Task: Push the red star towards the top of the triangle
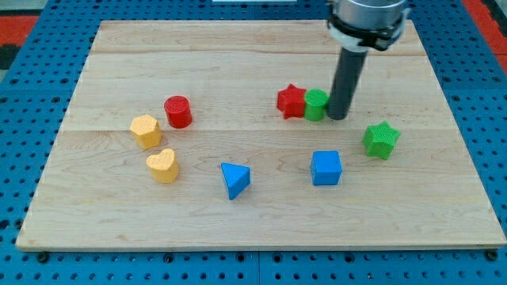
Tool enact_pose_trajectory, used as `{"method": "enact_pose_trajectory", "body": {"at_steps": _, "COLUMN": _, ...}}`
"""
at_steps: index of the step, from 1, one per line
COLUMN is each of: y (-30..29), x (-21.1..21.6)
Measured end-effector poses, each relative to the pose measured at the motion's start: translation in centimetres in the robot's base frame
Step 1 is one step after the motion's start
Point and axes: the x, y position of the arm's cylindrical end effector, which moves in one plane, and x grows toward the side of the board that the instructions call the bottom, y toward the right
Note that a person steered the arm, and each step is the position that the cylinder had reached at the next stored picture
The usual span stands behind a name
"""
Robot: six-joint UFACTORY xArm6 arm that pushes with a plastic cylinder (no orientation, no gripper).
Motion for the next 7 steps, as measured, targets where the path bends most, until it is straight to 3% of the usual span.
{"method": "enact_pose_trajectory", "body": {"at_steps": 2, "y": 3.3, "x": -3.9}}
{"method": "enact_pose_trajectory", "body": {"at_steps": 4, "y": -5.4, "x": -2.8}}
{"method": "enact_pose_trajectory", "body": {"at_steps": 7, "y": -9.1, "x": -4.2}}
